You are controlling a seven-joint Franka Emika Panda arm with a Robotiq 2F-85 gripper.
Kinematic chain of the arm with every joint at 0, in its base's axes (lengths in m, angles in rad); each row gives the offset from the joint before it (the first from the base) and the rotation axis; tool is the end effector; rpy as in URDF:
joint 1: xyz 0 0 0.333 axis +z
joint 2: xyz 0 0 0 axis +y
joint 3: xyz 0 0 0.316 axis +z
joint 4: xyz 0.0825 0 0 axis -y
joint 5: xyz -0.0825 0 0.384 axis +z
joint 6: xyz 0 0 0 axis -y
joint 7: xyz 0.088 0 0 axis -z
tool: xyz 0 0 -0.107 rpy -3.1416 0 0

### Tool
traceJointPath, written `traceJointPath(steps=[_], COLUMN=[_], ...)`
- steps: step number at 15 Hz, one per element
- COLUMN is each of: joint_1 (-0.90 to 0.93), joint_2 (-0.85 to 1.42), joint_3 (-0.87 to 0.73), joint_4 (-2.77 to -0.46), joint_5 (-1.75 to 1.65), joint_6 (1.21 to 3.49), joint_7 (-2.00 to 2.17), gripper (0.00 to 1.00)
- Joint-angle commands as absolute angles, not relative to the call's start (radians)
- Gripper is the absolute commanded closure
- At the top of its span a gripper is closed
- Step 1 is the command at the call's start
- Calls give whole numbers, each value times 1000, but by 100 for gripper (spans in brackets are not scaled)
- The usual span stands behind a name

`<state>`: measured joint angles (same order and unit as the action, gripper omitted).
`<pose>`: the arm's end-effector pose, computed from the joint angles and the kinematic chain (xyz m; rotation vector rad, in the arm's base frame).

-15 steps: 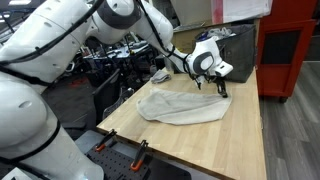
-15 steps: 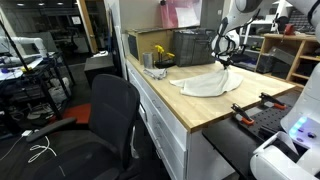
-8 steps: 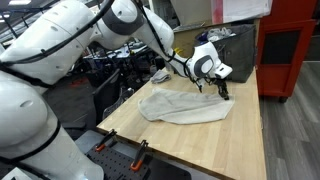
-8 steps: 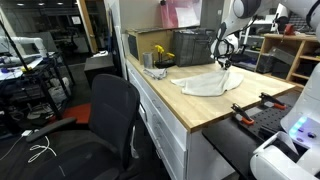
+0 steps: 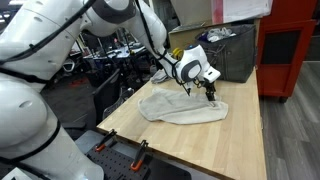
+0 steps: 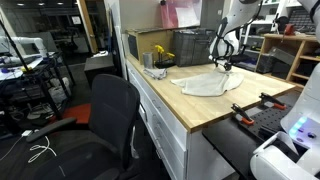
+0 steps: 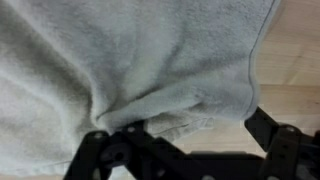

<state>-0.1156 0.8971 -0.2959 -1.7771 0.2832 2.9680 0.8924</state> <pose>0.6112 -0.2674 0.1068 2.3114 -2.0066 0.5661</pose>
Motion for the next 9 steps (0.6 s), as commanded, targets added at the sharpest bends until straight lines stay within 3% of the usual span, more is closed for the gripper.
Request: traceJointPath(steps=[1,9], joint_1=[-91,-58], joint_2=[783,662], joint_3=[-313,-329], joint_4=[-1962,-2135], joint_5=[304,375], joint_6=[3115,3224], joint_7=[842,791], gripper=[0,0])
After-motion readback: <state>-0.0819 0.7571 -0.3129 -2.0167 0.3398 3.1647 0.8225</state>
